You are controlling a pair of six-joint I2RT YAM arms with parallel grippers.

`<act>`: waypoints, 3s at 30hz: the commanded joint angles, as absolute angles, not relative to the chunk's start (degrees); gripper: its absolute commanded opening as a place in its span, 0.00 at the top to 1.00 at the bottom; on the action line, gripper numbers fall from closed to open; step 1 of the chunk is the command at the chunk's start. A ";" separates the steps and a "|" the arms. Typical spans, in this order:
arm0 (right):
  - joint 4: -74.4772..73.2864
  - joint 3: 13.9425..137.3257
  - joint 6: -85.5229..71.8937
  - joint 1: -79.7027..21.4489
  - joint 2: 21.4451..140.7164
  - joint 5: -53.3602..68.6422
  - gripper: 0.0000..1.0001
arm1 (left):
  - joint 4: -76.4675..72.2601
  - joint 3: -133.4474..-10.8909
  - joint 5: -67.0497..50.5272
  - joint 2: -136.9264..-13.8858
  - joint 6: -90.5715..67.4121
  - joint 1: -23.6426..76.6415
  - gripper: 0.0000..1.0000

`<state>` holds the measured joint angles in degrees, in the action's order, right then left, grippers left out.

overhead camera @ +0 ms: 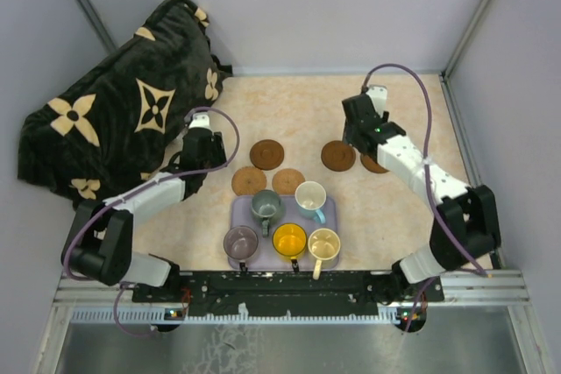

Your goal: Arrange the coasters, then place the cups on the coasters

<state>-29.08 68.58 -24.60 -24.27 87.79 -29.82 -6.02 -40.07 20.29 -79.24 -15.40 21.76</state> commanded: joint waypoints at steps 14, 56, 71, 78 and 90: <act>-25.84 54.36 -27.65 -24.89 61.75 -24.53 0.21 | -3.50 -45.35 9.31 -85.74 -13.82 23.64 0.34; -24.72 81.59 -21.02 -34.55 104.67 -7.05 0.61 | 16.73 -52.61 26.18 -99.54 -26.20 25.46 0.52; -25.54 83.90 -20.39 -37.65 110.78 -3.73 0.66 | 17.30 -58.95 22.27 -102.32 -25.26 17.09 0.53; -26.41 81.58 -21.17 -40.62 109.69 -5.30 0.69 | 16.71 -59.06 20.45 -102.09 -26.16 17.05 0.52; -26.59 79.00 -24.38 -43.22 110.29 -5.70 0.78 | 16.61 -57.66 20.63 -100.54 -26.16 17.05 0.50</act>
<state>-26.63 78.81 -23.07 -42.52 110.87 -5.15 14.44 -58.89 21.71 -100.73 -25.93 17.34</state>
